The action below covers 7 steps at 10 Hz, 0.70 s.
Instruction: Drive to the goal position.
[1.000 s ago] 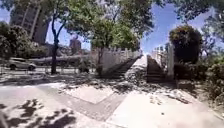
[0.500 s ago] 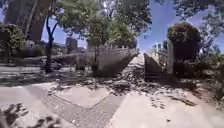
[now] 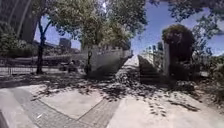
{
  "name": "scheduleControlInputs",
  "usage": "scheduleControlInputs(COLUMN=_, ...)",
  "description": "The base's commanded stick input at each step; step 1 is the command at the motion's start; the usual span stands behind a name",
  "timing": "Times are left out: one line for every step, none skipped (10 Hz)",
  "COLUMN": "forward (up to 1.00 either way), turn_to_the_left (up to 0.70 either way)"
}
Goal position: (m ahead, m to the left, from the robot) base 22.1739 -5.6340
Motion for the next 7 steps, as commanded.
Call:
scheduleControlInputs(forward=0.45, turn_to_the_left=0.0)
scheduleControlInputs(forward=0.45, turn_to_the_left=0.0)
scheduleControlInputs(forward=0.45, turn_to_the_left=0.0)
scheduleControlInputs(forward=0.45, turn_to_the_left=0.0)
scheduleControlInputs(forward=0.45, turn_to_the_left=0.0)
scheduleControlInputs(forward=0.45, turn_to_the_left=0.0)
scheduleControlInputs(forward=0.45, turn_to_the_left=0.0)
